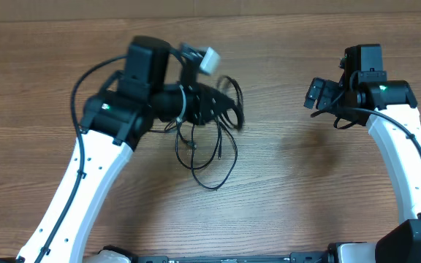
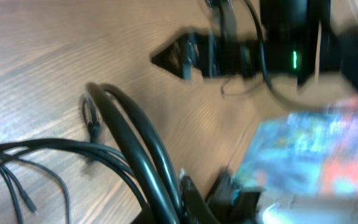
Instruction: Untangle cables
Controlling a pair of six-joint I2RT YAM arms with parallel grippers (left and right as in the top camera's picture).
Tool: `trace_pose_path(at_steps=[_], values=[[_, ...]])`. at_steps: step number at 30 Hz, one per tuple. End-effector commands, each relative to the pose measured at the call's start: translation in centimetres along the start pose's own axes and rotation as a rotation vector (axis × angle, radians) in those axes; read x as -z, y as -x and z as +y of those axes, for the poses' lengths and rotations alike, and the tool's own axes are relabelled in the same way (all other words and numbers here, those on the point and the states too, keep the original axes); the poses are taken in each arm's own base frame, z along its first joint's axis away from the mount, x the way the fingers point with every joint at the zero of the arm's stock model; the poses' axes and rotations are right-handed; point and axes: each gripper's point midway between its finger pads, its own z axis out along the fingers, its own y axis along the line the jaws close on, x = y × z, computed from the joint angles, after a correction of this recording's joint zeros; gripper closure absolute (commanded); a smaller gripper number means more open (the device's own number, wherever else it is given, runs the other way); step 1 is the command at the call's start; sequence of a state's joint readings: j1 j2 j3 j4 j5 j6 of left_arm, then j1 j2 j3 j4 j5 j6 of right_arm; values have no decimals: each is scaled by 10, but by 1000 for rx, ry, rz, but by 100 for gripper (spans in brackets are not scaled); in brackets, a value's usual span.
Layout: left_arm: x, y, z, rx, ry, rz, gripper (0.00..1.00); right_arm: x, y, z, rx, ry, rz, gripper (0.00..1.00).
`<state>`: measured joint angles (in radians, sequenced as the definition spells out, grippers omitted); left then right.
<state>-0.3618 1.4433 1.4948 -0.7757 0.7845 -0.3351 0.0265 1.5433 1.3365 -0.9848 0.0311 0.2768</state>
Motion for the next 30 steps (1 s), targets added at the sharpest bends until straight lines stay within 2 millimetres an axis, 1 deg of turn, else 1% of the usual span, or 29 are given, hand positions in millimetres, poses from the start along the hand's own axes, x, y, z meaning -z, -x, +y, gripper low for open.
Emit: trace_pose_path(at_steps=[1,2,3,4,6,8,9,11,12,13,14,15,16,17,18,19,21,22,24,25,26,28,30], values=[[12,22,-8,305,-61,-64,96,1,4,-2,-11,-10,-14,0],[15,31,-8,454,-79,-90,96,1,4,-2,-11,-10,-14,0],[17,34,-7,520,-83,-99,96,1,4,-2,-11,-10,-14,0],[18,37,-6,634,-87,-110,96,1,4,-2,-11,-9,-14,0],[20,40,-1,856,-88,-125,96,1,4,-2,-11,-10,-14,0],[20,42,2,1021,-92,-132,96,1,4,-2,-11,-10,-13,0],[20,43,3,1063,-92,-139,96,1,4,-2,-11,-10,-13,0],[21,47,4,1105,-98,-159,82,1,4,-2,-11,-10,-13,0],[22,51,5,1097,-95,-178,83,1,4,-2,-11,-10,-14,0],[23,54,9,1095,-84,-206,87,1,4,-2,-11,-9,-14,0],[24,59,14,1110,-68,-246,89,1,4,-2,-11,-9,-14,0],[25,61,19,1150,-56,-278,85,1,4,-2,-11,-9,-14,0],[26,63,25,1229,-46,-311,83,1,4,-2,-11,-8,-14,0],[27,64,30,1287,-40,-331,87,1,4,-2,-11,-6,-13,0],[28,65,36,1368,-32,-364,88,1,4,-1,-11,-6,-12,0],[30,66,40,1423,-27,-395,89,1,4,-2,-11,-6,-12,0],[33,70,48,1493,-19,-453,87,1,3,-2,-11,-7,-10,0],[35,72,53,1505,-9,-487,84,1,3,-2,-11,-8,-9,0],[38,72,62,1509,23,-536,66,1,3,-2,-11,-7,-10,0],[39,69,68,1509,56,-554,55,1,3,-2,-10,-7,-10,0],[41,65,75,1500,98,-571,46,1,4,-2,-10,-7,-11,0],[48,52,95,1425,243,-619,43,1,4,-1,-11,-5,-14,0],[57,40,113,1331,386,-645,32,1,4,-1,-10,-2,-12,0]])
